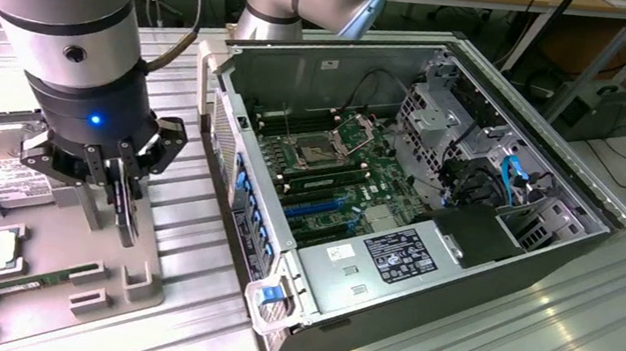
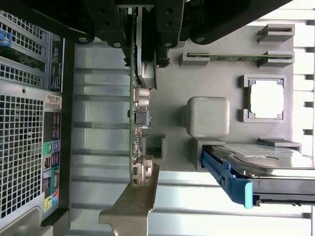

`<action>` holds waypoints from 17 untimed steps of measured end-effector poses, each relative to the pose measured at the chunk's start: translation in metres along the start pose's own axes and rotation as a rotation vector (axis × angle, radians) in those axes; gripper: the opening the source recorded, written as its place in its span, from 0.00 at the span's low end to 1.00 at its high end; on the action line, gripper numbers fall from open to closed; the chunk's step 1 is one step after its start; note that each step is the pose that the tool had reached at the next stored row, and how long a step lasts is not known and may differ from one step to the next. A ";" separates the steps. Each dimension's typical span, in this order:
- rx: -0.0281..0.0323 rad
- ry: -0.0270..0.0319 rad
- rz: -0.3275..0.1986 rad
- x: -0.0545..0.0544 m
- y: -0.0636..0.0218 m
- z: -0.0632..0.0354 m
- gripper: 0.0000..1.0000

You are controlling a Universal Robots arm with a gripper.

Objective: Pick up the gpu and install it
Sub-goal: 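Pick up the gpu and move the gpu toward the slot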

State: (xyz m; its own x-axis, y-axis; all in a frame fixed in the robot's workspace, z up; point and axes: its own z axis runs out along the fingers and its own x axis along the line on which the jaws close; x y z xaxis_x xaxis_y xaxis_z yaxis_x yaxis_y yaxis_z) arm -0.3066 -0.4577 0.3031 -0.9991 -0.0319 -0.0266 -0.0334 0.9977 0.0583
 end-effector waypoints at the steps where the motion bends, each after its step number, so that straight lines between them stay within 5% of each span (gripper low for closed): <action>1: 0.0002 0.0001 0.000 0.000 0.0002 -0.0032 0.28; 17: -0.0001 0.0002 0.000 0.000 0.0008 -0.0130 0.28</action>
State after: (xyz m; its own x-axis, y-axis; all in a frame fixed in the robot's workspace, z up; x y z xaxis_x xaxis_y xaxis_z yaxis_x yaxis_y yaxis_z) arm -0.3066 -0.4577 0.3161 -0.9991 -0.0318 -0.0264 -0.0333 0.9977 0.0584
